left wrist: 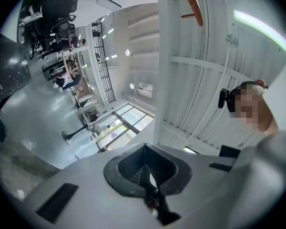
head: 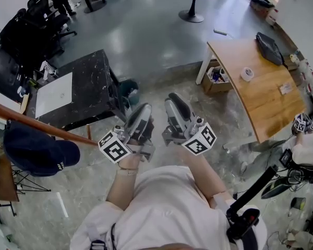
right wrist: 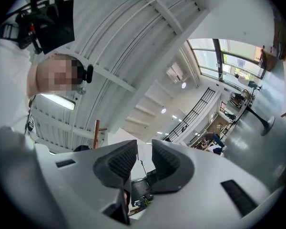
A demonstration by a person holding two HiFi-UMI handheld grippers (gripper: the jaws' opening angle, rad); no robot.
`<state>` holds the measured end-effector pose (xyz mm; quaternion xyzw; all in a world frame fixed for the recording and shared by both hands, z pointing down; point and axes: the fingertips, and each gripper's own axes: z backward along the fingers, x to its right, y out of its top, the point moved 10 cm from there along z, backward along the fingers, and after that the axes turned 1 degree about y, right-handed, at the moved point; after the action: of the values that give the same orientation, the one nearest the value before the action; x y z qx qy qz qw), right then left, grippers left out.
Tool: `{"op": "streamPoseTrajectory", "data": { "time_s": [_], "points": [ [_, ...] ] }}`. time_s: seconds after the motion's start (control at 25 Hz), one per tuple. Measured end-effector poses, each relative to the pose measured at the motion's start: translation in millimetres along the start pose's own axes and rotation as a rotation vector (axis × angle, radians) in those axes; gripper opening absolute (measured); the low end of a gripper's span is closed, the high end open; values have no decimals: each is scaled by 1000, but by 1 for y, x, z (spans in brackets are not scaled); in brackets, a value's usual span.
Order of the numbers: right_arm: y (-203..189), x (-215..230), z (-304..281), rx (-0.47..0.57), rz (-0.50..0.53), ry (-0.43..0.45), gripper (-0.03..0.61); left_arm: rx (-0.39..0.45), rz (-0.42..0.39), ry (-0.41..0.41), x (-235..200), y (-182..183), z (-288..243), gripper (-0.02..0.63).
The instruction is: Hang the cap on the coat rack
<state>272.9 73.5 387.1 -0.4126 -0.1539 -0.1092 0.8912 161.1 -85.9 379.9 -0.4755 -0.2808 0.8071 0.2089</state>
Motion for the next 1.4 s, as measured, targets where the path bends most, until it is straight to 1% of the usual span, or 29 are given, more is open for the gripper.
{"op": "streamPoseTrajectory", "data": {
  "time_s": [0.12,0.44,0.64,0.84,1.0,1.12,1.4],
  "points": [
    [19,11,11,10,21,-26,110,-14,11,-20,3,-9,-21,8],
    [32,20,26,50,61,-86,104,-68,24,-57,0,-16,-32,8],
    [30,26,32,58,53,-112,100,-89,29,-66,-4,-18,-32,8],
    [28,29,31,52,40,-110,98,-80,27,-70,-5,-18,-32,8],
    [27,29,31,44,37,-105,98,-44,45,-124,-2,-16,-29,9],
    [26,26,33,41,39,-105,98,-53,23,-137,2,-15,-27,9],
    [23,21,35,26,39,-101,98,-75,-9,-129,10,-21,-23,9]
  ]
}}
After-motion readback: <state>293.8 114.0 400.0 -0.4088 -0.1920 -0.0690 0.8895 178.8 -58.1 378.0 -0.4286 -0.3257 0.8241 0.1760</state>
